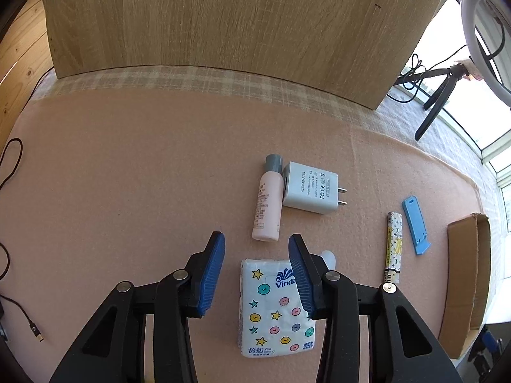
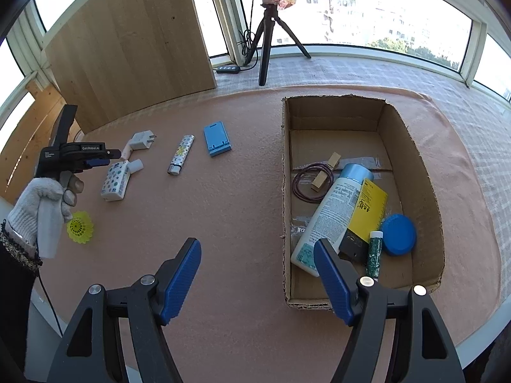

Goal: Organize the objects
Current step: 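Move the left tool to the Vinda tissue pack and close on it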

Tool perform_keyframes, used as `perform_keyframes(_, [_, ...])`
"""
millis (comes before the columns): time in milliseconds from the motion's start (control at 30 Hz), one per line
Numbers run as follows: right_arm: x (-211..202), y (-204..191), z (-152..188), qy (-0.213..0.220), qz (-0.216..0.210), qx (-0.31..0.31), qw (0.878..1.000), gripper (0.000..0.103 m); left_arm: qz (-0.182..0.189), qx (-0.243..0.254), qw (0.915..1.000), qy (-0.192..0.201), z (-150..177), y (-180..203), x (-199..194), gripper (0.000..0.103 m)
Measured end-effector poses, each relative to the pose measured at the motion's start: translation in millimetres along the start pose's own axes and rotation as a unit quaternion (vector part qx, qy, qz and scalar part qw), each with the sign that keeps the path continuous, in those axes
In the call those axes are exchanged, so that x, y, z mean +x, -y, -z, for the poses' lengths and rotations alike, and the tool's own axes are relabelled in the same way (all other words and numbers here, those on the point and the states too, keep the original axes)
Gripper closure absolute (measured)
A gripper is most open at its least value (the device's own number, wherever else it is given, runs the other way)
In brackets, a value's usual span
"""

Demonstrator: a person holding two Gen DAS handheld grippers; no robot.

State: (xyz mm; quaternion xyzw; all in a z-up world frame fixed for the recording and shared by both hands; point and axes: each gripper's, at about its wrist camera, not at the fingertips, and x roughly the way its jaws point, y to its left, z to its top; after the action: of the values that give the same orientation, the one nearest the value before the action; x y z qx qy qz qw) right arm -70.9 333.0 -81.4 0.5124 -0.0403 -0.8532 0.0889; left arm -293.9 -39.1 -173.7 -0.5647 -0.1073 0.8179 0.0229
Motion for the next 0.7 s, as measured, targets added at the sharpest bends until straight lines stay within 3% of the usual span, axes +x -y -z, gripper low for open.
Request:
perform_keyframes(100, [1.1, -1.9, 0.1, -0.002, 0.000, -0.004, 1.000, 0.034, 0.004, 0.005, 0.9999, -0.011, 4.9, 3.0, 2.7, 0.067])
perform_keyframes(700, [4.1, -25.4, 3.0, -0.002, -0.023, -0.030, 0.999, 0.034, 0.053, 0.002, 0.9982, -0.028, 96.3, 18.5, -20.7, 0.070])
